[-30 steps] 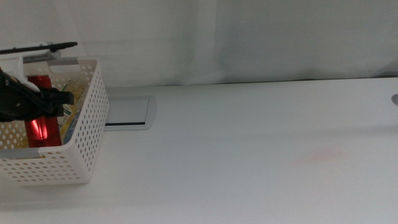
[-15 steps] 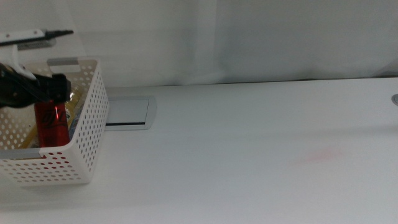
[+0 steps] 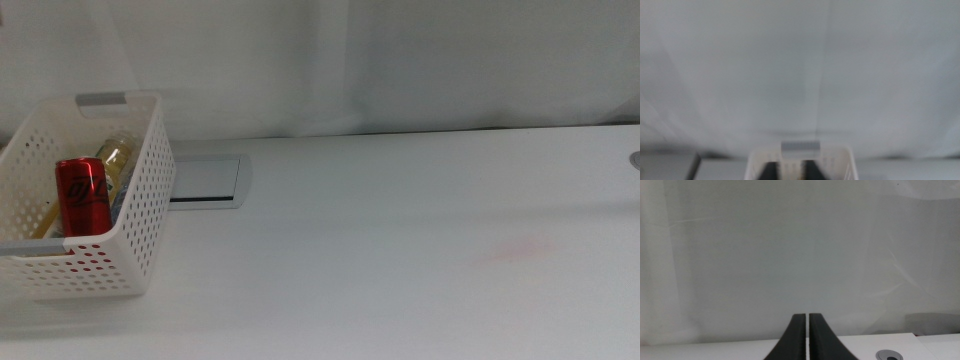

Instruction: Use arms to grab the bottles and put them into the dustbin to the left of the table.

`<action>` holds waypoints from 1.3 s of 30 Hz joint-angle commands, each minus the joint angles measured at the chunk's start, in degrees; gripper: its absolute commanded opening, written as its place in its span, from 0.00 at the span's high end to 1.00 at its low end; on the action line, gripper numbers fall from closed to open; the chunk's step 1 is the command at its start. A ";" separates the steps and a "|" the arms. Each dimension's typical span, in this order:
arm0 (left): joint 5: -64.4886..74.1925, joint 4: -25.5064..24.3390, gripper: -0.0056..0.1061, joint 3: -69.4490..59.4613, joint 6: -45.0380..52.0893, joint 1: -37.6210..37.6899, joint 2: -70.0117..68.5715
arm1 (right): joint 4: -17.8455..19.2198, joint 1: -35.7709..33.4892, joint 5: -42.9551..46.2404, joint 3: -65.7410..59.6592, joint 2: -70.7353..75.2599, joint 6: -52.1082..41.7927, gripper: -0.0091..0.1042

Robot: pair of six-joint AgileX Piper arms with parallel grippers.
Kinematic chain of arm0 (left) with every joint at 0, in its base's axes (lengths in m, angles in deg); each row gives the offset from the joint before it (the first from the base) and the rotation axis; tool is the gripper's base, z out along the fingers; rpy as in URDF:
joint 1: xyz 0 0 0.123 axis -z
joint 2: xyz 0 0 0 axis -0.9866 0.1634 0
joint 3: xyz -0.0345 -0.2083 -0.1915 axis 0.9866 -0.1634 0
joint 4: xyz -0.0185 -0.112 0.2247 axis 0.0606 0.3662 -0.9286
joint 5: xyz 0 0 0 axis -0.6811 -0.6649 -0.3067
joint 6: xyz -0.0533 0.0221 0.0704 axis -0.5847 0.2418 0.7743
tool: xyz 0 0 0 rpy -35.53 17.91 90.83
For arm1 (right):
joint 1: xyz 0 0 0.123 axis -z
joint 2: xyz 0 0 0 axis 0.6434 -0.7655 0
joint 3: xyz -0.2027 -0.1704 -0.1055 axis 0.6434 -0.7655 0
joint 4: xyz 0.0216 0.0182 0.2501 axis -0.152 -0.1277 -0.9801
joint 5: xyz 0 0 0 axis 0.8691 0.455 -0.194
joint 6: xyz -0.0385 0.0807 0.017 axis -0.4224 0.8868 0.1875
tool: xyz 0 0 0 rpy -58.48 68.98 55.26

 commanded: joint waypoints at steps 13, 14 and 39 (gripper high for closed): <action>1.36 8.94 0.97 -12.12 5.23 -0.06 -29.30 | 0.25 0.25 0.02 -0.31 0.39 -0.33 0.94; -0.55 10.33 0.97 -15.32 6.58 -0.06 -31.74 | 0.25 0.25 0.02 -0.31 0.39 -0.33 0.94; -20.72 22.91 0.97 -67.70 11.79 -0.06 -64.64 | 0.25 0.25 0.02 -0.31 0.39 -0.33 0.94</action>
